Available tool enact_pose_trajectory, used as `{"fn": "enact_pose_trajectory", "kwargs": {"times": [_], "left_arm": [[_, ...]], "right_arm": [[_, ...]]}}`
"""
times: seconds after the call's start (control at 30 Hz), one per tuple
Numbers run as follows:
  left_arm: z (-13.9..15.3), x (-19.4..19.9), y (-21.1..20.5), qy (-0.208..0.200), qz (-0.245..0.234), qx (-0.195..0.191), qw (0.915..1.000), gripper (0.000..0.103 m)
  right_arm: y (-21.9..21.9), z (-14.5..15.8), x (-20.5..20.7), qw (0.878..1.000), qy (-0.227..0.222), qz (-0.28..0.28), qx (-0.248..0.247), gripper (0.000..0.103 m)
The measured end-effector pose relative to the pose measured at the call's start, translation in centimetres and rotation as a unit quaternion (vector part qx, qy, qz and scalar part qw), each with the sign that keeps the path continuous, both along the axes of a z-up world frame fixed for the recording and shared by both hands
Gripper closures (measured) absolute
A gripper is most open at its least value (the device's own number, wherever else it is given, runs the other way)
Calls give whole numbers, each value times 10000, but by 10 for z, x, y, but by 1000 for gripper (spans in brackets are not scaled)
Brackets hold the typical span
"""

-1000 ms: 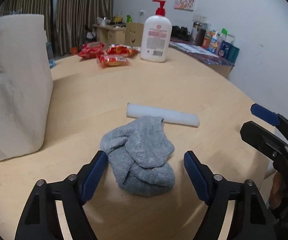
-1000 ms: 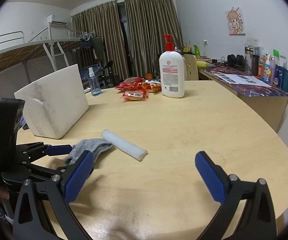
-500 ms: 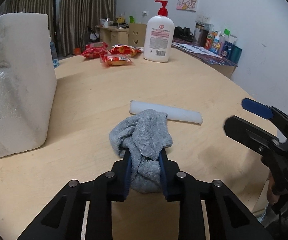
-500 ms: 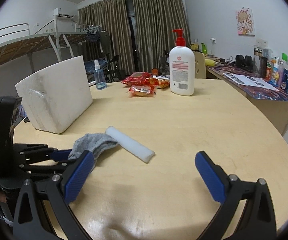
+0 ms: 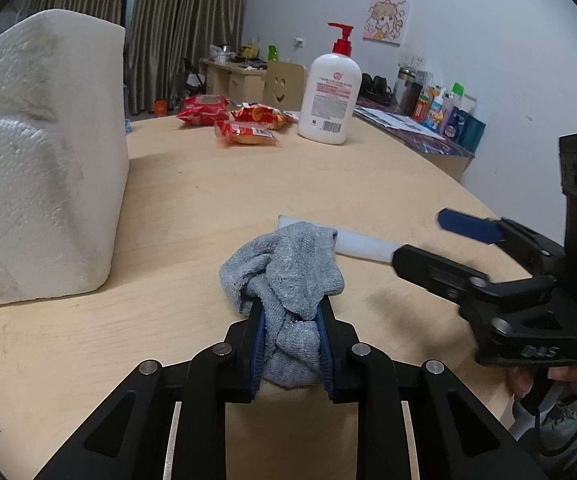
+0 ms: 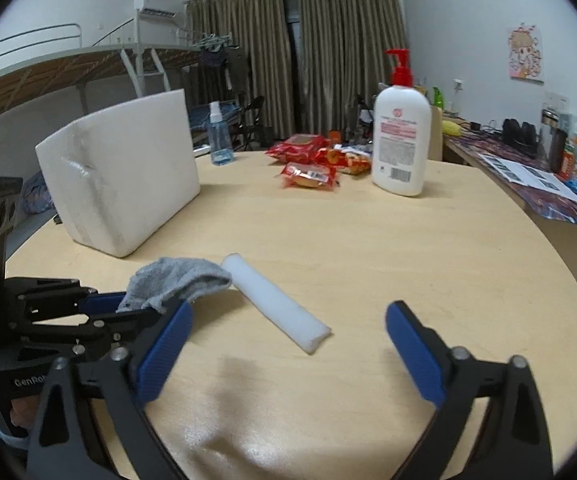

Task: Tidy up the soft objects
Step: 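Close the left gripper on the grey sock while the right gripper closes on the white strip, then lift the grey sock and white strip up off the table with both grippers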

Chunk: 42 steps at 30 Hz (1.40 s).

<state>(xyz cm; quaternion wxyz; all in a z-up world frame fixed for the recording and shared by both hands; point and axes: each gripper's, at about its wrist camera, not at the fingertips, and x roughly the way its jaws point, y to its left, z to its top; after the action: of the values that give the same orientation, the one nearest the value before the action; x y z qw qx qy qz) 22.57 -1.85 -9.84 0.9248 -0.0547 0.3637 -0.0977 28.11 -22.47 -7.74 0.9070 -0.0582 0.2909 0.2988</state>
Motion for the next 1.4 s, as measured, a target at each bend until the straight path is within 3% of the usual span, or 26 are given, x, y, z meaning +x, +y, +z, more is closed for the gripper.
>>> {"fn": "enact_pose_trajectory", "kwargs": {"times": [0.1,0.2,0.67,0.83,1.0,1.13,1.4], "left_arm": [[0,-1,1,-9,-3,-30,10000,78],[1,-2,1,-38,0,-41,10000,78],[1,-3,3,-87,15,-78,9999,78],[0,-4,5,-64,48,-151,9999,78],[1,-4,8,-44,73,-259,9996,78],[1,-5,9,-113,63,-266,9996,78],[2,-10,25,-193,66,-687,9974,78]], "right_arm": [[5,-5,6,9994,258,202,-103,28],[7,-7,9,9987,364,286,-233,34],[27,-19,25,9916,782,313,-985,39],[31,-19,31,9914,694,235,-1085,64],[32,-17,23,9912,537,139,-1201,75],[27,-16,23,9926,607,87,-1052,78],[10,-13,13,9957,874,71,-287,80]]}}
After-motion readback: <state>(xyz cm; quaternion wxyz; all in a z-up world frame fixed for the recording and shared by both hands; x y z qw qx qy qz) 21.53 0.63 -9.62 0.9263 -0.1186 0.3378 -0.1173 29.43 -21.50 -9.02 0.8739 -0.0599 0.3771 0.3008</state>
